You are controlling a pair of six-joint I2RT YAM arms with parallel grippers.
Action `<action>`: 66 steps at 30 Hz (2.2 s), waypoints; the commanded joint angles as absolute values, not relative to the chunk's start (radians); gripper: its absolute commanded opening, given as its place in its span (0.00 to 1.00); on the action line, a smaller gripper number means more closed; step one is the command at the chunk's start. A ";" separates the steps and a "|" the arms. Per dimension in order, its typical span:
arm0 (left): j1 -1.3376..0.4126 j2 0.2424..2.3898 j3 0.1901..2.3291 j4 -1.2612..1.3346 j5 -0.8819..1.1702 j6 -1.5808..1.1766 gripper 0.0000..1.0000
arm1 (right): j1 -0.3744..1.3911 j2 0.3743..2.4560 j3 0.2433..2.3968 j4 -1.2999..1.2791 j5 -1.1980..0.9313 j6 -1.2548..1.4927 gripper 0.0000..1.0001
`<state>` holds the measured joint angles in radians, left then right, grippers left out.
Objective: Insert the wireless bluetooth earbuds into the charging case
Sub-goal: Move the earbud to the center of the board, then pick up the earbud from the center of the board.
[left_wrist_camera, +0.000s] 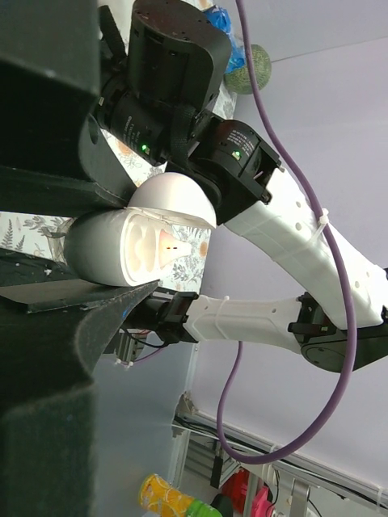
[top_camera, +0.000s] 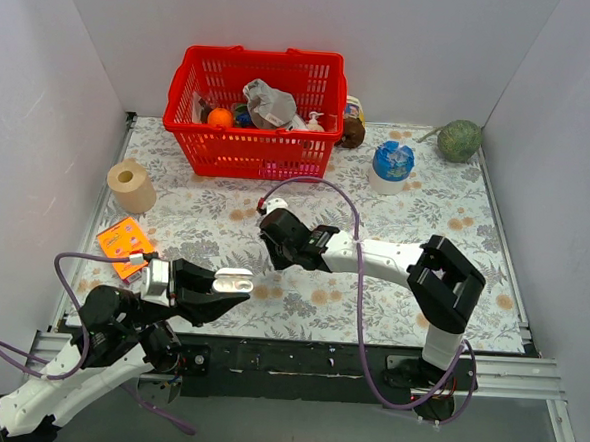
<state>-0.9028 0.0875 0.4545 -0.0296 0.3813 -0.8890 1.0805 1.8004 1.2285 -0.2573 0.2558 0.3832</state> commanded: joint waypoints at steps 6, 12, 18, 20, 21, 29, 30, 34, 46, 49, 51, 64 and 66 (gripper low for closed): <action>-0.904 0.068 0.442 -0.023 0.380 -0.916 0.00 | 1.088 1.887 1.273 -0.178 0.176 0.549 0.01; -0.905 0.048 0.434 -0.031 0.376 -0.920 0.00 | 1.086 1.887 1.212 -0.175 0.186 0.545 0.01; -0.905 0.061 0.426 -0.025 0.376 -0.922 0.00 | 1.080 1.867 1.158 -0.192 0.230 0.534 0.01; -0.904 0.066 0.425 -0.020 0.377 -0.923 0.00 | 1.075 1.856 1.147 -0.207 0.245 0.528 0.01; -0.904 0.069 0.425 -0.018 0.376 -0.923 0.00 | 1.074 1.849 1.128 -0.207 0.259 0.526 0.01; -0.905 0.086 0.420 -0.006 0.377 -0.928 0.00 | 1.049 1.789 1.068 -0.203 0.301 0.502 0.01; -0.905 0.089 0.420 -0.005 0.379 -0.930 0.00 | 1.048 1.784 1.063 -0.198 0.305 0.496 0.01; -0.905 0.094 0.419 -0.006 0.382 -0.930 0.00 | 1.049 1.746 1.046 -0.175 0.295 0.460 0.01; -0.904 0.098 0.414 -0.006 0.390 -0.934 0.00 | 1.095 1.676 1.153 -0.250 0.340 0.311 0.44; -0.905 0.104 0.414 0.023 0.391 -0.940 0.00 | 1.088 1.727 1.200 -0.281 0.344 0.304 0.45; -0.905 0.104 0.420 0.020 0.391 -0.940 0.00 | 1.085 1.741 1.203 -0.291 0.353 0.316 0.45; -0.905 0.089 0.408 0.009 0.380 -0.951 0.00 | 1.031 1.704 1.097 -0.242 0.359 0.324 0.41; -0.905 0.094 0.408 0.012 0.380 -0.953 0.00 | 1.020 1.700 1.092 -0.244 0.348 0.342 0.41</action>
